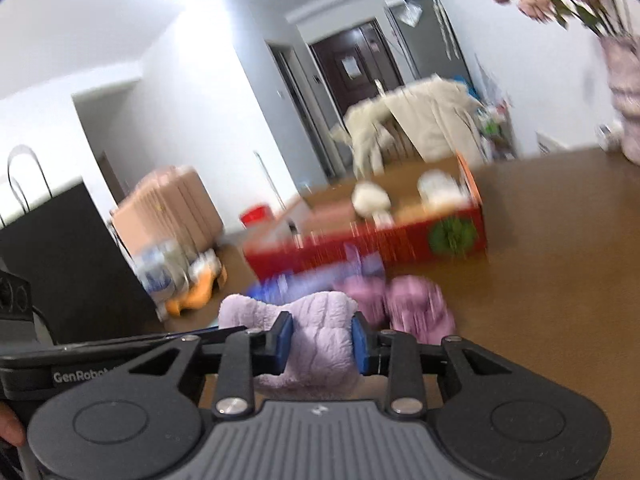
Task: Organize soft objects
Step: 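Carry the lavender cloth into the box and open both grippers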
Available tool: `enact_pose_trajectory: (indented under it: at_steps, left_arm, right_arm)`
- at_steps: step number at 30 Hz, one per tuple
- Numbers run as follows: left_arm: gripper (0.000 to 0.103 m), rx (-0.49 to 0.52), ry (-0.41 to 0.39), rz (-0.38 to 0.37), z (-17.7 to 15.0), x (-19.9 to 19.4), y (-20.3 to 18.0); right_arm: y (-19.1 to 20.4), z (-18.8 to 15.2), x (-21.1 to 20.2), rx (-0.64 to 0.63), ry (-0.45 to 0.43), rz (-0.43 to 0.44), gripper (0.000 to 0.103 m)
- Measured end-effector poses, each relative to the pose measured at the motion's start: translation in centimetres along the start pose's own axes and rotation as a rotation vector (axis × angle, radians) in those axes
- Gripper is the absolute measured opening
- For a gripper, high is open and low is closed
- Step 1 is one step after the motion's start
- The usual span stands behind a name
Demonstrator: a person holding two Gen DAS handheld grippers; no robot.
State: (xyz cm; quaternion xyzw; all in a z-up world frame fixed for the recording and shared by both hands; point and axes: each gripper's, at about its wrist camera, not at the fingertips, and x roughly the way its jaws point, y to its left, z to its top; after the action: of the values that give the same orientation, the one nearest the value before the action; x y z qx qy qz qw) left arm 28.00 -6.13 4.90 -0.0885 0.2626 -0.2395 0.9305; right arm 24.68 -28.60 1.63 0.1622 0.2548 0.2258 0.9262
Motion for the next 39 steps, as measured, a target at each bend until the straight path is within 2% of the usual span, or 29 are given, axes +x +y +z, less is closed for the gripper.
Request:
enact_pose_trajectory:
  at_steps: [3, 5, 10, 13, 16, 19, 22, 25, 27, 28, 32, 33, 34, 35, 37, 39]
  left_arm:
    - [0.020, -0.008, -0.017, 0.018, 4.2, 3.0, 1.6]
    - [0.020, -0.047, 0.007, 0.043, 6.5, 5.8, 3.5]
    - [0.020, -0.093, 0.074, 0.113, 9.0, 12.3, 8.1]
    - [0.020, -0.100, 0.129, 0.161, 8.5, 15.3, 10.1]
    - [0.020, -0.111, 0.212, 0.215, 7.3, 18.1, 11.5]
    - [0.021, -0.125, 0.248, 0.205, 6.5, 19.6, 12.3]
    - [0.031, -0.110, 0.242, 0.218, 6.3, 19.6, 12.4]
    - [0.043, -0.099, 0.227, 0.226, 6.8, 18.4, 12.1]
    - [0.045, -0.076, 0.193, 0.230, 7.5, 16.8, 11.4]
    - [0.046, -0.057, 0.173, 0.238, 7.9, 15.6, 11.0]
    - [0.066, 0.006, 0.104, 0.285, 9.4, 11.0, 8.9]
    - [0.067, 0.029, 0.082, 0.295, 9.5, 9.8, 8.3]
    - [0.070, 0.050, 0.060, 0.309, 9.5, 8.3, 7.7]
    - [0.077, 0.069, 0.041, 0.321, 9.3, 6.9, 7.1]
    - [0.085, 0.098, 0.009, 0.346, 9.0, 4.5, 6.1]
    - [0.088, 0.132, -0.018, 0.384, 8.4, 2.4, 5.0]
  right_arm:
    - [-0.3, 4.6, 2.6, -0.029, -0.035, 0.016, 0.030]
    - [-0.6, 7.3, 5.1, -0.046, -0.045, 0.004, 0.030]
    - [-2.7, 12.0, 13.6, -0.003, 0.029, -0.015, 0.030]
    - [-4.3, 12.5, 18.5, 0.053, 0.108, -0.027, 0.031]
    - [-5.1, 11.3, 22.4, 0.050, 0.168, -0.071, 0.032]
    - [-6.0, 10.3, 24.5, 0.061, 0.227, -0.139, 0.033]
    - [-6.6, 10.1, 24.4, 0.061, 0.234, -0.155, 0.032]
    - [-6.6, 10.7, 22.9, 0.074, 0.206, -0.147, 0.054]
    - [-6.1, 11.5, 21.5, 0.049, 0.174, -0.156, 0.055]
    - [-5.9, 12.1, 20.8, 0.038, 0.164, -0.158, 0.055]
    - [-4.9, 13.9, 17.5, -0.005, 0.098, -0.172, 0.055]
    - [-4.6, 14.2, 16.6, -0.020, 0.083, -0.180, 0.057]
    - [-4.3, 14.4, 15.5, -0.035, 0.070, -0.187, 0.063]
    - [-4.2, 14.6, 14.5, -0.053, 0.064, -0.192, 0.069]
    - [-3.8, 14.4, 12.5, -0.089, 0.047, -0.215, 0.072]
    - [-3.6, 14.0, 10.6, -0.114, 0.037, -0.232, 0.072]
